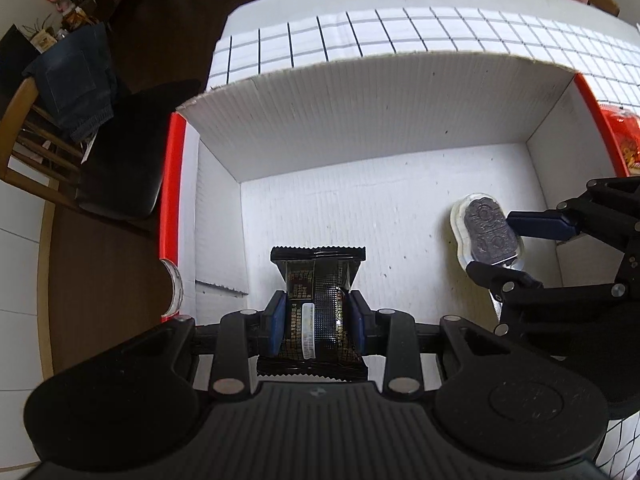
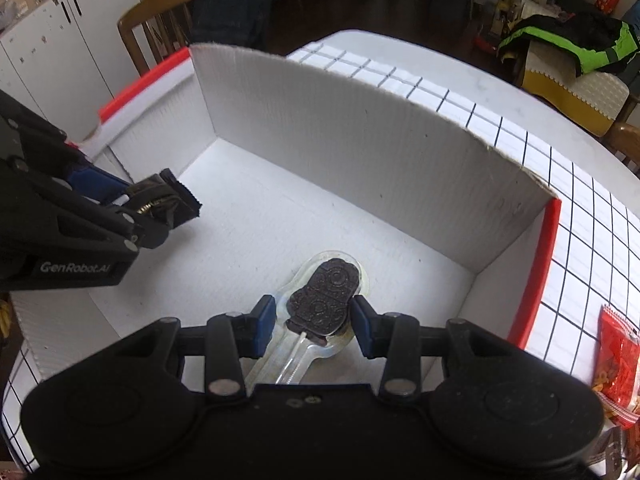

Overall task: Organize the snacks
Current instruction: 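Open both tools to drop the chocolate bar and lollipop into the box, then move both tools back toward the remaining snacks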

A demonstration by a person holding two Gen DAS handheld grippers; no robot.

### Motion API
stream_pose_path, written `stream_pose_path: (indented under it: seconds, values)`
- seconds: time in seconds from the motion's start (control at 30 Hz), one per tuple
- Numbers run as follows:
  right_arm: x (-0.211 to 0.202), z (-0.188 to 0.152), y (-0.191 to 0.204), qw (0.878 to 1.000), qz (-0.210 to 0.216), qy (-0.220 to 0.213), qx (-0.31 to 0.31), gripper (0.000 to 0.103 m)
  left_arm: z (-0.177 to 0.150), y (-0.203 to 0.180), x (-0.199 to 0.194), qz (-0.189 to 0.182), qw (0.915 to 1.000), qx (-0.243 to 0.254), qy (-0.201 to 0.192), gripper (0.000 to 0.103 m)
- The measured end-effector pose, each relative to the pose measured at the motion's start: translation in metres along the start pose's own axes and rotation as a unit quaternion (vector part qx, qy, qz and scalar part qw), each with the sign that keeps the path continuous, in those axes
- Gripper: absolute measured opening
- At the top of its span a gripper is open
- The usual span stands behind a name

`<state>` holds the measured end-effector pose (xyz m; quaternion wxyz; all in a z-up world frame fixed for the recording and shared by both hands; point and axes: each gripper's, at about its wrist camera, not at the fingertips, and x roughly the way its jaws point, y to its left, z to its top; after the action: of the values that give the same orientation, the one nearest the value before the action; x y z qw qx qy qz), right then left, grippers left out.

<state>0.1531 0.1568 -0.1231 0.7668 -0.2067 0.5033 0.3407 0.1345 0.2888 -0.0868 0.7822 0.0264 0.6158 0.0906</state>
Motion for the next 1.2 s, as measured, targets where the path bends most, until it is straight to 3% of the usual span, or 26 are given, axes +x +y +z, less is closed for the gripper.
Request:
stream_pose_path:
  seconds: [0.33,0.4,0.83,1.2]
  values:
    - [0.0,0.004,0.001,1.0,0.006,0.006,0.009,0.042,0.0,-0.001,-0.001,-0.005,1.0,0.005,0.004,0.033]
    - [-0.004,0.004,0.001,1.0,0.01,0.001,0.013,0.044,-0.002,0.001,-0.004,-0.011,0.9999,0.002,-0.002,0.044]
    - [-0.064,-0.013,0.002,0.997,0.034,-0.061,0.042,0.058,-0.028,-0.005,-0.053,-0.022,0.9961,-0.002,-0.085,0.047]
    - [-0.128,-0.05,-0.024,0.99,0.038,-0.124,0.059,0.077,-0.049,-0.047,-0.103,-0.03,0.9861,0.001,-0.164,0.057]
